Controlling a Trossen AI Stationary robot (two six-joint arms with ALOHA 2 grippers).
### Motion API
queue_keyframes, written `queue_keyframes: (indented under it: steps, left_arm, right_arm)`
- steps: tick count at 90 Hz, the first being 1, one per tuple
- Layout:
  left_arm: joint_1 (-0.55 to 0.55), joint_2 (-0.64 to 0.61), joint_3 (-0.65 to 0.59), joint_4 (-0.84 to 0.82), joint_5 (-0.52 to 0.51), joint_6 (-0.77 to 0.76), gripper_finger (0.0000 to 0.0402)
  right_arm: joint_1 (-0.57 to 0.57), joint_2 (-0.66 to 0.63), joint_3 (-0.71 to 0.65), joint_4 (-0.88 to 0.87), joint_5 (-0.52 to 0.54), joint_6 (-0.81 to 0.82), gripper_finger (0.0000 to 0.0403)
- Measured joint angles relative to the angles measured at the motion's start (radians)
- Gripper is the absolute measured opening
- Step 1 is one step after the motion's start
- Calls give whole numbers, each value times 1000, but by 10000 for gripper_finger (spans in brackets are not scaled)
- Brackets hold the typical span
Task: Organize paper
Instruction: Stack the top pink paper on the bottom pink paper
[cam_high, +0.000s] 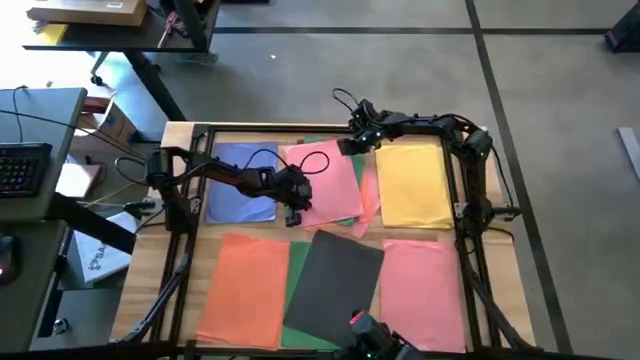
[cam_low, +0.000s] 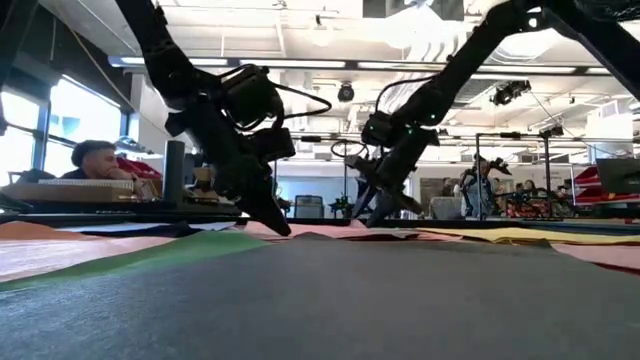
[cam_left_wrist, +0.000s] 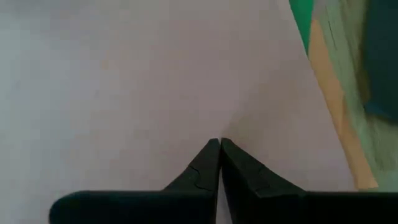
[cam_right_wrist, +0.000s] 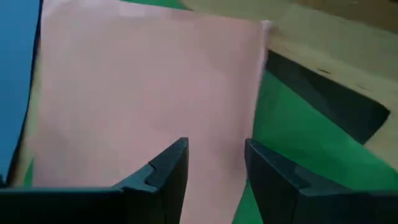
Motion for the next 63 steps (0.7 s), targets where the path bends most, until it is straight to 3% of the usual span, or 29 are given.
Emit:
queue_keyframes:
  steps: [16, 63]
  left_arm:
    - [0, 0, 0, 2, -3, 0, 0]
    - [1, 0, 0, 8, -21, 85, 0]
  right_arm:
    - [-4, -5, 44, -89, 72, -18, 142]
    - [-5, 33, 43, -119, 67, -17, 142]
